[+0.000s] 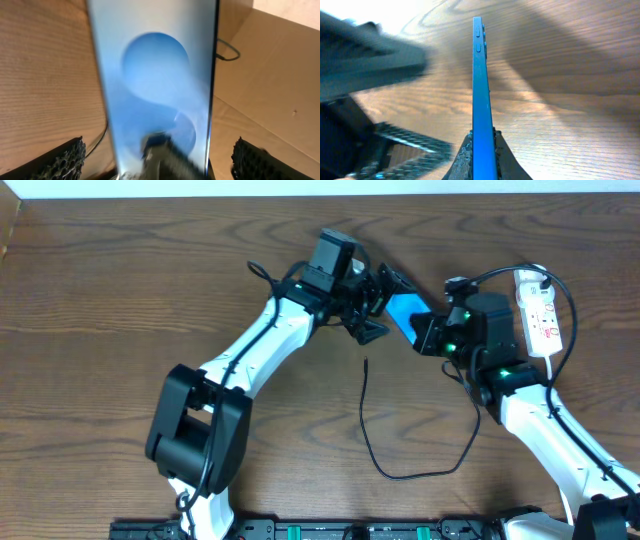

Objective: Plug charger to phone and switch on socket

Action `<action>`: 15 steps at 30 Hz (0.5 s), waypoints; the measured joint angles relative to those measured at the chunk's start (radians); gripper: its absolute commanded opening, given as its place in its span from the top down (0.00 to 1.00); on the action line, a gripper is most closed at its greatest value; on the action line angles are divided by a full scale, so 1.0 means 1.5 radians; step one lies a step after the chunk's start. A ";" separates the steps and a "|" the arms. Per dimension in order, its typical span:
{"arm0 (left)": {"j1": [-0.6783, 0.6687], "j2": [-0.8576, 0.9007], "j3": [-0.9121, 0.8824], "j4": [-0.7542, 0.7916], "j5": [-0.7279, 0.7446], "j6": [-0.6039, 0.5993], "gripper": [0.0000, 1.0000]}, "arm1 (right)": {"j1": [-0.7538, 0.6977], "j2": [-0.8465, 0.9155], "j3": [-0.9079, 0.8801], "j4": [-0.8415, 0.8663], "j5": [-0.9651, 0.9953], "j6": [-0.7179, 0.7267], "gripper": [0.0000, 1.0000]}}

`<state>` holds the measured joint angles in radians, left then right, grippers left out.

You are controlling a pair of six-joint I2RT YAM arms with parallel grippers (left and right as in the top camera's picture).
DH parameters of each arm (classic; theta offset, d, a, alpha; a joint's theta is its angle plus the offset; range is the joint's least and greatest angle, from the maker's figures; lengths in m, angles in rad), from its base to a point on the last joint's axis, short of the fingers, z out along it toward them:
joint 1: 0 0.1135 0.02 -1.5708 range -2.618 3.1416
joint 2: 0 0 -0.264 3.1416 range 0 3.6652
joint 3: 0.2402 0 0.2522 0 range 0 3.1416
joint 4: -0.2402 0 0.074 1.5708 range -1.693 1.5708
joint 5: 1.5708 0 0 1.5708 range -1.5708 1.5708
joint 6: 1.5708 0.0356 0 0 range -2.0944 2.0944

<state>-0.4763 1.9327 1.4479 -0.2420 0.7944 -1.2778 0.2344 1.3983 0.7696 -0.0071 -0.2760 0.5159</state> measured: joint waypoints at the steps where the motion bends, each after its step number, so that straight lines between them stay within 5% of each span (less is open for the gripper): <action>1: 0.005 -0.005 0.000 -0.001 0.003 0.007 0.07 | -0.008 0.000 0.000 0.000 0.000 0.007 0.99; 15: 0.029 -0.169 0.000 -0.064 -0.067 0.090 0.07 | -0.124 0.000 0.000 0.101 -0.150 0.317 0.99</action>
<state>-0.4328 1.6791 1.4479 -0.3374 0.6945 -1.1435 0.0490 1.3983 0.7692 0.1448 -0.5014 0.9909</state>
